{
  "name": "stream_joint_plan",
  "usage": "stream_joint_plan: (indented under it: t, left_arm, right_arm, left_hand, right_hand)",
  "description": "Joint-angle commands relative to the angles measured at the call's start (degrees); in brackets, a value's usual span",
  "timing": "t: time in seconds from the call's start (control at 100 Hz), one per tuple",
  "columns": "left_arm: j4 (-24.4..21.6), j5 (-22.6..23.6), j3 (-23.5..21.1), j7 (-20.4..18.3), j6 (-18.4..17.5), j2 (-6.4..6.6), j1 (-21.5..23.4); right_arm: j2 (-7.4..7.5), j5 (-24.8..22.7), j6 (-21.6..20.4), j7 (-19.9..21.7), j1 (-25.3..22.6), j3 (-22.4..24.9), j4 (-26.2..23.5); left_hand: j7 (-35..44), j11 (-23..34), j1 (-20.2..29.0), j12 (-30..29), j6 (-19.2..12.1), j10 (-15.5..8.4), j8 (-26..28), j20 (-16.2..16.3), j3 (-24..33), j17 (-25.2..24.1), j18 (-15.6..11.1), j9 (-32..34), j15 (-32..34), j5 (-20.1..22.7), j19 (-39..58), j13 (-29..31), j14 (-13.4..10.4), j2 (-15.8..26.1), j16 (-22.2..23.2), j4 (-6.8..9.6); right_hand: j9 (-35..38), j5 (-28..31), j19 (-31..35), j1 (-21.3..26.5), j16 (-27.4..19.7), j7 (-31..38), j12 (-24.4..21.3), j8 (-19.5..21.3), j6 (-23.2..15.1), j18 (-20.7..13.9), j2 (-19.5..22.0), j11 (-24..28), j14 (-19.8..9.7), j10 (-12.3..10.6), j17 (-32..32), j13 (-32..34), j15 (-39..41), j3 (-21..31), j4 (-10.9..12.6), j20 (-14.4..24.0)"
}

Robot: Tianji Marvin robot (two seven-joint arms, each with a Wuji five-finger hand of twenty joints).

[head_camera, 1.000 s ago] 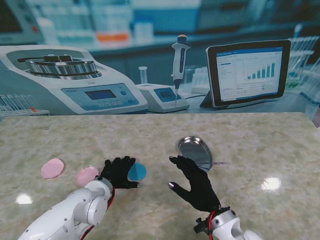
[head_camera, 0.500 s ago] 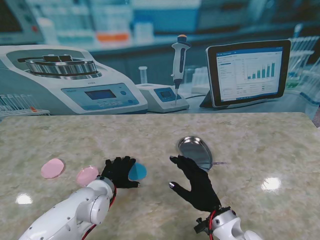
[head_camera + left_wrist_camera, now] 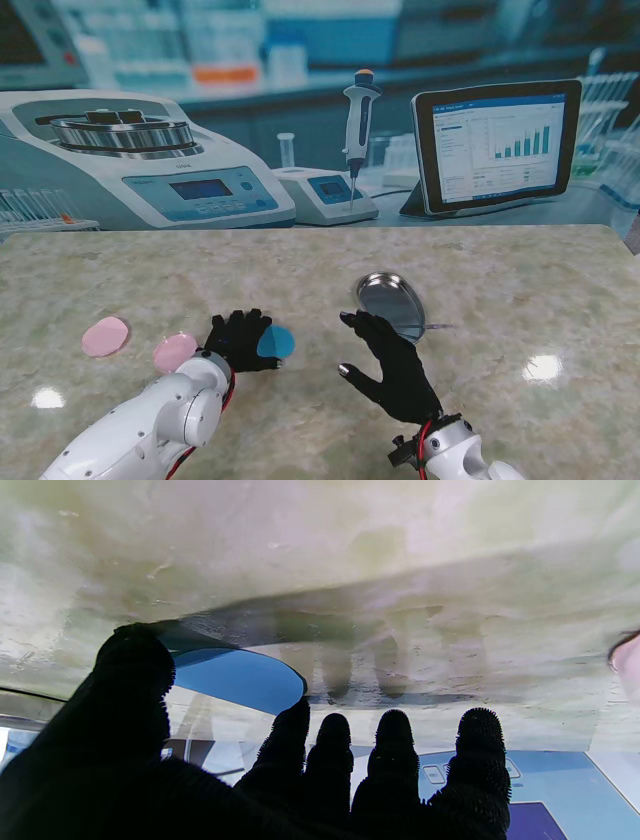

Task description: Line a culture dish with filter paper and press it flat with a glass rod

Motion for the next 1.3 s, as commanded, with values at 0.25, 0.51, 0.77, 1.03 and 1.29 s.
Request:
stream_joint_plan:
  t: [0.25,0.51,0.77,1.03,1.29]
  left_arm:
    - [0.5,-0.7,-0.7,0.6,-0.6,-0.28,0.5]
    - [-1.3,-0.3,-3.2,1.1,-1.7,-0.30,2.4]
    - [-3.0,-0.2,-5.3,1.2,-2.7,-0.32,4.1]
    - [-3.5,-0.1,-6.1,2.4,-3.5,-0.47,4.7]
    - [-3.3,-0.3,-6.3,3.8,-3.9,-0.71,4.7]
  right_arm:
    - [-0.33,0.2,0.2,-0.1,-0.5,0.0,-0.4]
    - [-0.33,0.2,0.2,-0.1,-0.5,-0.1,-0.4]
    - [-0.35,0.2,0.2,-0.2,-0.4,-0.2,-0.4]
    - [-0.37,0.3,0.2,-0.2,-0.4,-0.2,-0.4]
    - [-0.40,0.5,0.2,-0.3,-0.5,-0.2,-0.4]
  left_hand:
    - [4.2,4.6,4.6,-1.3,-1.8,-0.7,0.6,1.2,5.5,-0.3,1.2,1.0,1.7,4.9,-0.9,0.1,-0.2,3.7,0.0,3.90]
    - [-5.9,6.4,10.0,-2.3,-1.1,-0.6,-4.1,1.5,-1.0,-0.5,1.1,1.5,2.3,10.8,-1.4,0.0,-0.1,7.0,0.3,5.16]
    - [-10.8,7.6,17.6,-2.4,-1.4,-0.6,-6.4,2.1,-11.0,-0.6,0.9,2.0,2.6,15.0,-2.4,0.1,-0.1,11.7,0.8,6.44]
    - [7.0,10.0,18.4,-2.2,-5.4,-0.7,3.3,2.5,-10.7,0.2,1.0,2.4,3.7,13.0,-2.2,0.8,-0.1,10.5,1.1,6.50]
    - [25.1,13.9,19.7,-0.4,-5.1,-0.4,11.2,2.3,-7.4,0.4,1.0,2.9,6.1,11.8,-1.1,1.1,0.0,7.5,1.8,5.01]
  right_hand:
    - [-1.1,-0.4,0.7,0.7,-0.3,-0.2,0.4,0.8,-1.1,-0.2,0.2,0.5,-0.6,-1.2,-0.5,0.1,0.9,0.3,1.1,0.0]
    - [-1.1,-0.4,0.7,0.7,-0.3,-0.1,0.4,0.9,-1.1,-0.2,0.2,0.5,-0.6,-1.2,-0.5,0.1,0.9,0.2,1.1,0.0]
    - [-1.1,-0.5,0.7,0.7,-0.3,-0.1,0.4,1.0,-1.1,-0.2,0.3,0.6,-0.7,-1.2,-0.5,0.1,0.9,0.2,1.1,0.0]
    - [-1.0,-0.5,0.8,0.7,-0.3,-0.1,0.5,1.2,-1.0,-0.2,0.4,0.8,-0.6,-1.0,-0.5,0.2,1.0,0.1,1.1,0.0]
    - [-1.0,-0.5,0.8,0.7,-0.3,0.0,0.5,1.5,-0.9,-0.2,0.5,1.0,-0.6,-0.9,-0.5,0.2,1.0,0.1,1.1,0.0]
